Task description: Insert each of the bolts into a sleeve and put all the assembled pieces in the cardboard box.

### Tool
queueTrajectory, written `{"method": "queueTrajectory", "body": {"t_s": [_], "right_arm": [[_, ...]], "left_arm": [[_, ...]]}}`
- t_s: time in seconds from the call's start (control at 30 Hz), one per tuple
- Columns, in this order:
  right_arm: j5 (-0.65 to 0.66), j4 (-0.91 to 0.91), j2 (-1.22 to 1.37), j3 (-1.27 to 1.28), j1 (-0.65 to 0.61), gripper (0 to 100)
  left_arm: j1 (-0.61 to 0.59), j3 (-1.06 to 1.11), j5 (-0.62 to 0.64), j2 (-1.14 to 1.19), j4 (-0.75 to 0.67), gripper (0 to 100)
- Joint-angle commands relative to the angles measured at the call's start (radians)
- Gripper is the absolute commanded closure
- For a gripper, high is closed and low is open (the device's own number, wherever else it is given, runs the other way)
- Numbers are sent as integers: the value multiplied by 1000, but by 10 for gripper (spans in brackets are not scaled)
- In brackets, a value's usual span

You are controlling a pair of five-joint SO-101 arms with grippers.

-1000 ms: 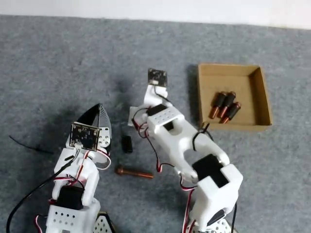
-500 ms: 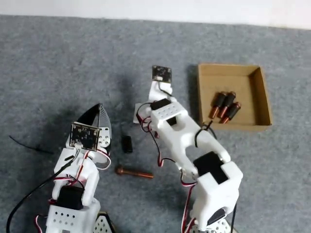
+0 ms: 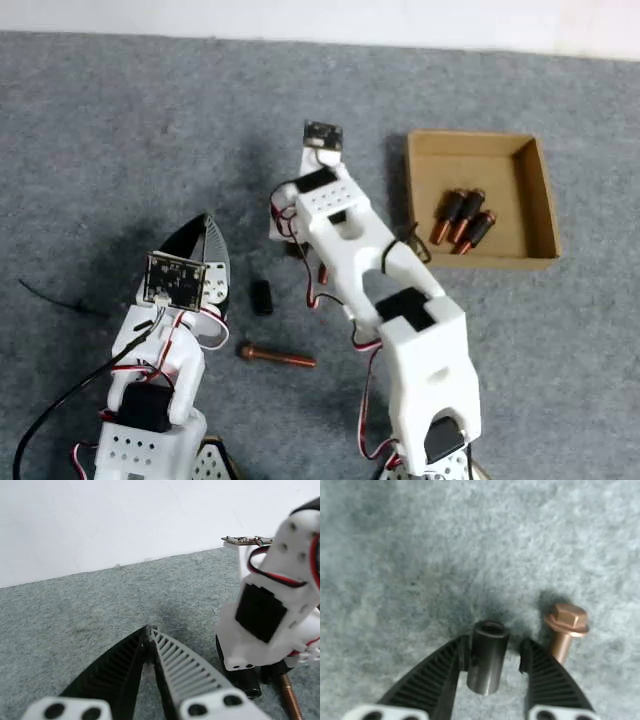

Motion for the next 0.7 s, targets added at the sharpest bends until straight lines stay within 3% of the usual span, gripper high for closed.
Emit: {"method": "queueTrajectory", "body": {"t_s": [0.0, 0.13, 0.3, 0.47, 0.67], "right_arm": [[6, 41, 22, -44, 8, 833], [6, 41, 22, -41, 8, 844], [25, 42, 22, -47, 12, 996], [189, 42, 12, -48, 10, 995], [218, 42, -180, -33, 12, 995]], "left_arm": [[10, -2, 2, -13, -21, 990], [10, -2, 2, -13, -21, 990], [10, -2, 2, -13, -21, 990], [5, -2, 2, -13, -23, 990], [5, -2, 2, -13, -23, 990]]}}
